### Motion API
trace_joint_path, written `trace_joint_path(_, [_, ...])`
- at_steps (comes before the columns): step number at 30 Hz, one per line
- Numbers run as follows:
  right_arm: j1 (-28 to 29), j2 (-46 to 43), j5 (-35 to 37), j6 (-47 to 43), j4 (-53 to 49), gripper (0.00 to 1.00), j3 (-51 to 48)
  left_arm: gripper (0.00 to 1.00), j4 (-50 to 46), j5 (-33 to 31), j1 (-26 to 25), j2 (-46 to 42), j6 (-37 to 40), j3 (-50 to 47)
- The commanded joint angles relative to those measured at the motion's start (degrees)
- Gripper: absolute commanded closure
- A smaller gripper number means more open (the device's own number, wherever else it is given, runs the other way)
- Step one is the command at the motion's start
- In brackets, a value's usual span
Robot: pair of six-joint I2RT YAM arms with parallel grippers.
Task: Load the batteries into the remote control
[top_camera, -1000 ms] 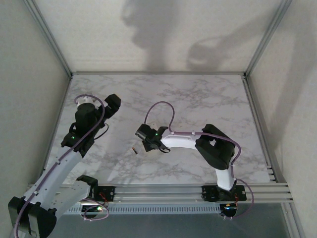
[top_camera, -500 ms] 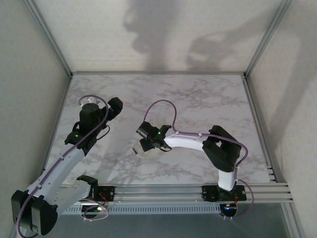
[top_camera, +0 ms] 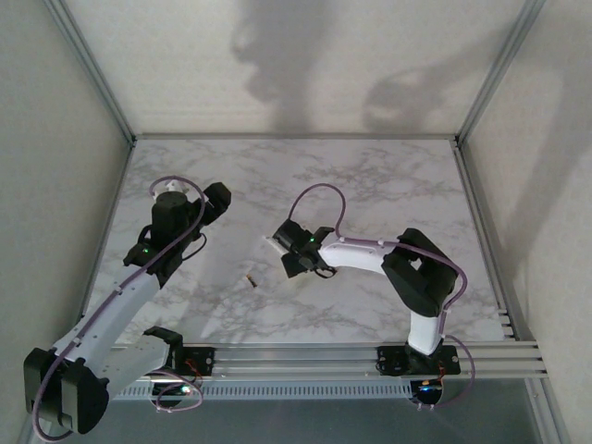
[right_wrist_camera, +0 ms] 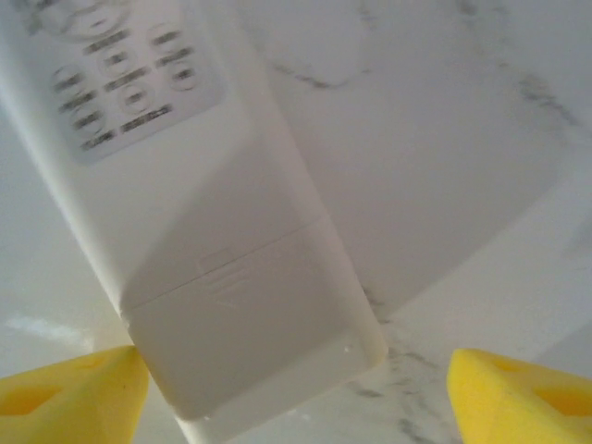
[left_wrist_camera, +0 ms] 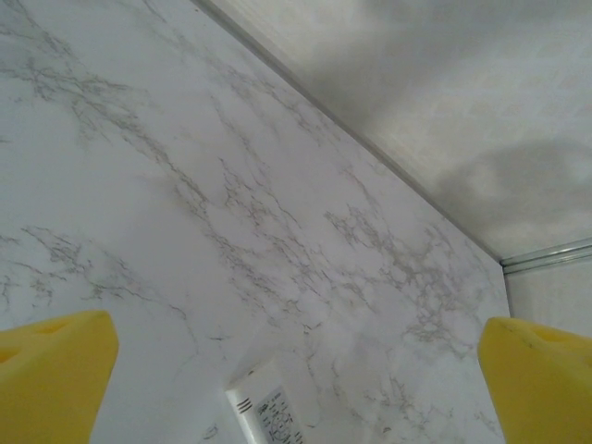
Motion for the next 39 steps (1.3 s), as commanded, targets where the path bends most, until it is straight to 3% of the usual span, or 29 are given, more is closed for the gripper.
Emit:
trace_joint_path(1, [-2.2,-2.1,1.9,-2.8,-0.2,0.15,-0.3,0.00,1.0,1.1,0.5,0.5,0.8,0.2])
trace_joint_path(12, [-8.1,-2.7,0.1,-7.3,0.1,0.16,2.8,0.01,6.2,3.8,0.1,4.3,1.7,-2.4])
trace_joint_path(15, [-9.0,-5.3,-4.7,-6.5,1.0,0.16,1.9,0.00,10.7,2.9,-0.8,5.2,3.3,-5.5])
trace_joint_path(21, [-12.6,-8.2,-14.6,0.2,5.0,0.20,-0.6,0.00,9.8,2.1,-1.7,11.6,5.5,-5.5])
trace_joint_path(27, [-16.2,-5.6,-22.3,6.5,9.6,0.28,-1.5,0.01,15.2,0.8,-4.9,15.3,6.5,-8.6])
trace_joint_path(29, [-16.7,-4.4,-22.6,6.8,10.0,0.31,-1.3,0.06,15.8,1.1,-6.2,17.2,6.5,-8.7])
trace_joint_path(33, [-17.7,-3.2,-23.9,6.9,10.7,0.35,-1.4,0.32,15.2,1.7,-8.2,22.1,7.0,-7.5])
trace_joint_path(35, [-18.1,-3.0,-24.2,6.6,10.6,0.35,-1.6,0.51,16.1,2.5,-9.3,24.8,7.2,-7.2])
trace_joint_path(39, [-18.8,-3.0,-24.7,5.8,10.7,0.35,-2.4,0.72,17.0,2.8,-11.3,29.5,7.0,-6.0])
